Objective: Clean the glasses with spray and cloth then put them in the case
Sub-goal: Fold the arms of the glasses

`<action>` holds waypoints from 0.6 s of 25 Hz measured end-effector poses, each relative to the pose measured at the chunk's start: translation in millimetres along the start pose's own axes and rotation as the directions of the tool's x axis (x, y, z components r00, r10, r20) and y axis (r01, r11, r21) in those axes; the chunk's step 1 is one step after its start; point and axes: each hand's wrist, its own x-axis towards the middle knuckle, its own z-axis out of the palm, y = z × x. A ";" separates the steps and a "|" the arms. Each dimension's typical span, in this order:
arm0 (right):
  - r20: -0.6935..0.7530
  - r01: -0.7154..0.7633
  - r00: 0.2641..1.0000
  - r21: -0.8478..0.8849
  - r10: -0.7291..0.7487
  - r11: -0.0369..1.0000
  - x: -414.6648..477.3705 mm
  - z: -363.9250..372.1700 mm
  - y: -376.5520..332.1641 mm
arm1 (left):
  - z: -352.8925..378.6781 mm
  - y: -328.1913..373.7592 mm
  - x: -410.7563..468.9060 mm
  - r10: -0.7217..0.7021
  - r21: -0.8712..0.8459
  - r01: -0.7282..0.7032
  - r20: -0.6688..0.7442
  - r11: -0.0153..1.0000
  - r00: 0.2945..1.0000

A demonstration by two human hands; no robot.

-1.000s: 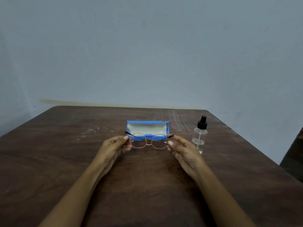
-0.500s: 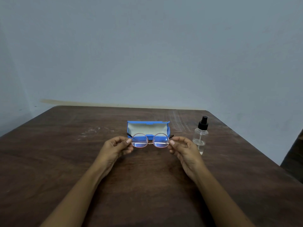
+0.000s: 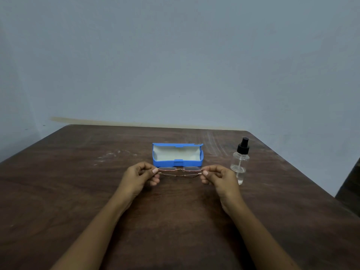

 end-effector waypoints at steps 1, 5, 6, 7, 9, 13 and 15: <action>-0.004 0.011 1.000 -0.078 -0.011 0.997 -0.2 -0.1 0.2 | -0.4 -0.4 0.2 0.002 0.030 -0.002 -0.006 1.000 1.000; 0.010 0.079 0.997 -0.322 -0.080 0.944 -1.2 0.9 -1.4 | -0.7 -0.8 -0.5 0.020 0.161 -0.011 -0.056 0.987 0.998; 0.014 0.088 0.996 -0.353 -0.089 0.931 -1.4 0.9 -1.9 | -0.5 -0.6 -0.9 0.029 0.200 -0.015 -0.065 0.980 0.997; 0.017 0.095 0.995 -0.380 -0.096 0.920 -1.4 1.0 -1.8 | -0.2 -0.4 -1.2 0.033 0.237 -0.015 -0.070 0.971 0.997; 0.013 0.097 0.995 -0.414 -0.101 0.905 -1.2 1.0 -1.3 | 0.2 0.1 -2.2 0.015 0.295 0.008 -0.075 0.955 0.997; 0.016 0.114 0.992 -0.500 -0.122 0.858 -1.7 1.5 -1.8 | 0.2 0.0 -2.2 -0.004 0.373 0.030 -0.070 0.927 0.998; 0.020 0.128 0.990 -0.552 -0.140 0.824 -1.4 1.8 -1.4 | 0.1 0.4 -2.1 -0.008 0.380 0.033 -0.066 0.924 0.998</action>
